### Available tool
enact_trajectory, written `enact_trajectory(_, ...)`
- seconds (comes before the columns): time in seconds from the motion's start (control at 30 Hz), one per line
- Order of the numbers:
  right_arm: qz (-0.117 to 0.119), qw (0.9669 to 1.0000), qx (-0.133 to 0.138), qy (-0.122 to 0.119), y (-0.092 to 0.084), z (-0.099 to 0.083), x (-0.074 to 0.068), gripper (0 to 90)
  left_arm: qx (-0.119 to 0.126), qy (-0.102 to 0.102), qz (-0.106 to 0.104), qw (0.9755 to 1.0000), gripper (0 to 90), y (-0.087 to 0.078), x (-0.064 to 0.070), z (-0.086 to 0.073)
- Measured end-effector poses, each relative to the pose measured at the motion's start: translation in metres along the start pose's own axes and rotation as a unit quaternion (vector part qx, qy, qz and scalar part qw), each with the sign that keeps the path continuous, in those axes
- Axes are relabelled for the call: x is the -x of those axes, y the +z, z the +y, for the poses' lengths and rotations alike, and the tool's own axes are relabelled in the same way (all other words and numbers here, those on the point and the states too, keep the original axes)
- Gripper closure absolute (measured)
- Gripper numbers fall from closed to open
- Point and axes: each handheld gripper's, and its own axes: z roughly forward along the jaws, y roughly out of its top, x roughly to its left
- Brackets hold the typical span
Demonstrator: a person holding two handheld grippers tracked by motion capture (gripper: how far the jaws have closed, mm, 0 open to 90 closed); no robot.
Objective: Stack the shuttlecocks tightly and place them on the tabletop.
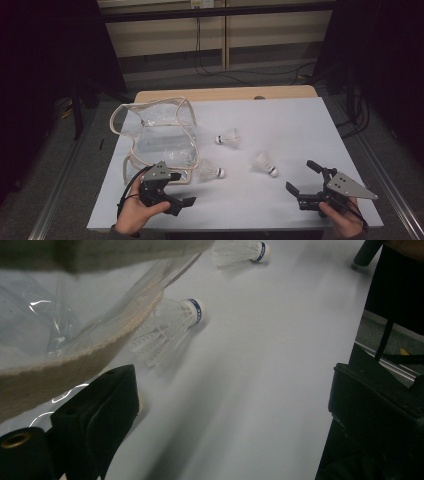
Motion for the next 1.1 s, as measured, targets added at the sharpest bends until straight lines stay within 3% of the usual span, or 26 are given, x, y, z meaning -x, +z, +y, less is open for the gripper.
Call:
enact_trajectory(0.53,0.000,1.0000,0.000,-0.001,0.000,0.000,-0.001,1.3,0.002,0.009,0.023,0.9997,7.6,-0.010,-0.009,-0.005)
enact_trajectory(1.1,0.000,1.0000,0.000,-0.001,0.000,0.000,-0.001,1.3,0.002,0.009,0.028,0.9996,7.9,-0.014,-0.014,-0.011)
